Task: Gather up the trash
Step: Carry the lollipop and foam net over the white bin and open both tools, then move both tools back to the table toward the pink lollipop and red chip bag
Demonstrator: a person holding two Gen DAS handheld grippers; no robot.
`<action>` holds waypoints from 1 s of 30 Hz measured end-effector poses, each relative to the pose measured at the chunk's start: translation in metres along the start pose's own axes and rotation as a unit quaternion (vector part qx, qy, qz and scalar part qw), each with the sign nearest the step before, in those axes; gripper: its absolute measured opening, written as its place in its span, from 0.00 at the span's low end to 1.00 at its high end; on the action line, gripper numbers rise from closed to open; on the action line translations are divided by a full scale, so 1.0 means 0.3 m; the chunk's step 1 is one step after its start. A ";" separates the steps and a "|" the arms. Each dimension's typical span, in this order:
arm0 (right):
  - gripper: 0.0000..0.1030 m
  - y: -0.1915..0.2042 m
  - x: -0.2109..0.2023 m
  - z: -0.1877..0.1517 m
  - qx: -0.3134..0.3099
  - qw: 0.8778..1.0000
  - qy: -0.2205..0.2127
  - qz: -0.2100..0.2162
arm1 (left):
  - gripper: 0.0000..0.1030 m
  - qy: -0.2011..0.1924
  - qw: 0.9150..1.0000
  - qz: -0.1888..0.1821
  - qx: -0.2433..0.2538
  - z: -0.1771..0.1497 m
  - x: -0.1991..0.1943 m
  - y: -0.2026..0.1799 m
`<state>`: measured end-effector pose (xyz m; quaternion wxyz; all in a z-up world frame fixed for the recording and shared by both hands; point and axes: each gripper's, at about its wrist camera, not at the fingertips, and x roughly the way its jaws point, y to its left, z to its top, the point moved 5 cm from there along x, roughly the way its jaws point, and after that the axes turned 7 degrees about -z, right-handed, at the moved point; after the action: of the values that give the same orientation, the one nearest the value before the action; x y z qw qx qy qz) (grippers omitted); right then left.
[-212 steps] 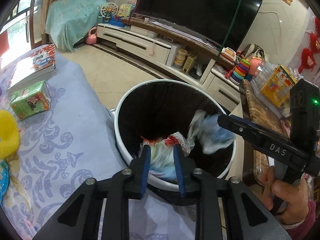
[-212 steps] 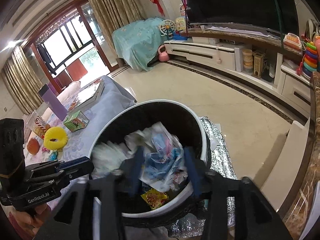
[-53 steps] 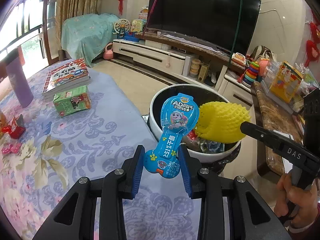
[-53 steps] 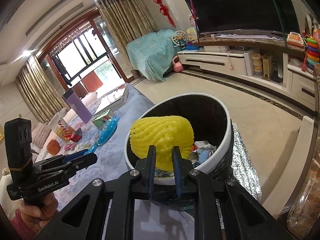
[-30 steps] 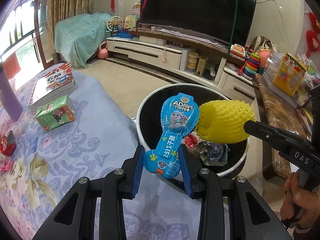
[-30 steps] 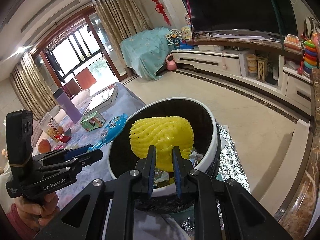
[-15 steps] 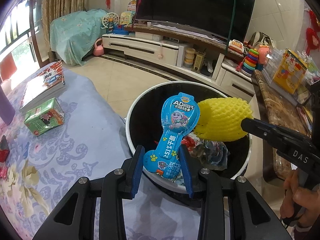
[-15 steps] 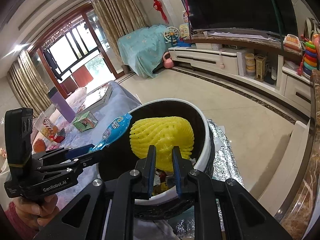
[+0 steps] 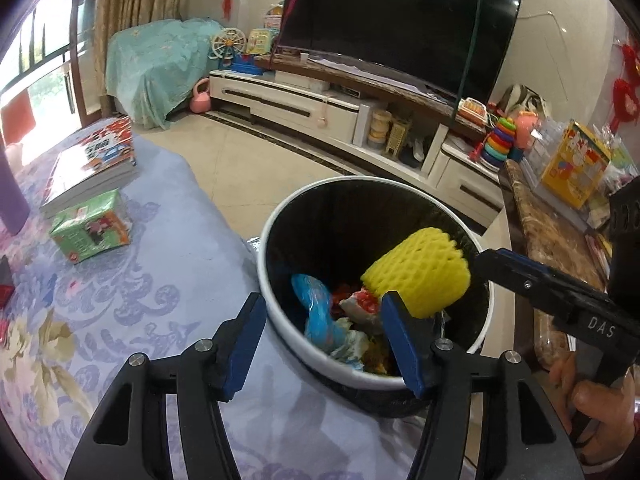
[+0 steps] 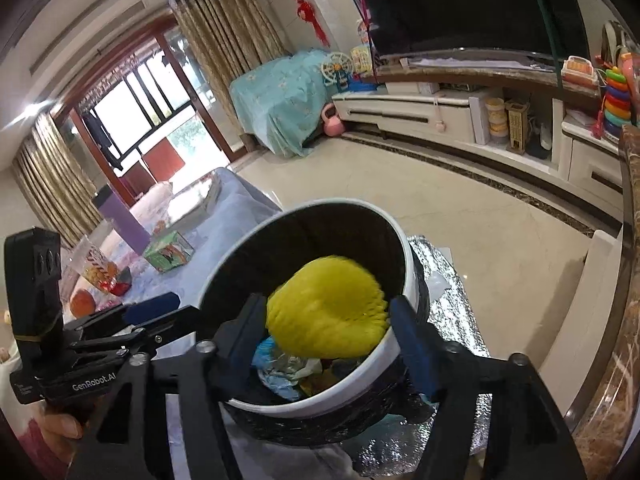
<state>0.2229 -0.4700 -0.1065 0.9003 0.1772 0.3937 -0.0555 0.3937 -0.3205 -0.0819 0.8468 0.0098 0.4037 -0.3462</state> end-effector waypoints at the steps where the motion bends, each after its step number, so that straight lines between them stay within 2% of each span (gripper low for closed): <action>1: 0.66 0.003 -0.008 -0.002 0.001 1.000 -0.003 0.001 | 0.58 -0.003 1.000 0.001 -0.002 -0.012 -0.011 0.006; 3: 0.68 0.012 -0.023 -0.004 0.004 1.000 -0.007 0.004 | 0.58 -0.005 1.000 0.005 -0.008 -0.045 -0.037 0.023; 7: 0.79 0.056 -0.044 -0.013 0.003 1.000 -0.016 0.016 | 0.58 -0.008 0.999 0.014 -0.031 -0.115 -0.096 0.070; 18: 0.82 0.300 -0.034 -0.080 -0.029 0.997 -0.002 0.071 | 0.59 -0.017 0.992 0.055 -0.108 -0.308 -0.300 0.258; 30: 0.83 0.554 0.033 -0.181 -0.076 0.990 0.037 0.115 | 0.59 -0.039 0.979 0.106 -0.173 -0.423 -0.508 0.467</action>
<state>0.2320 -0.2952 -0.1020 0.8962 0.1543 0.4071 0.0851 0.3249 -0.0884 -0.0991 0.8826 -0.1076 0.4209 -0.1800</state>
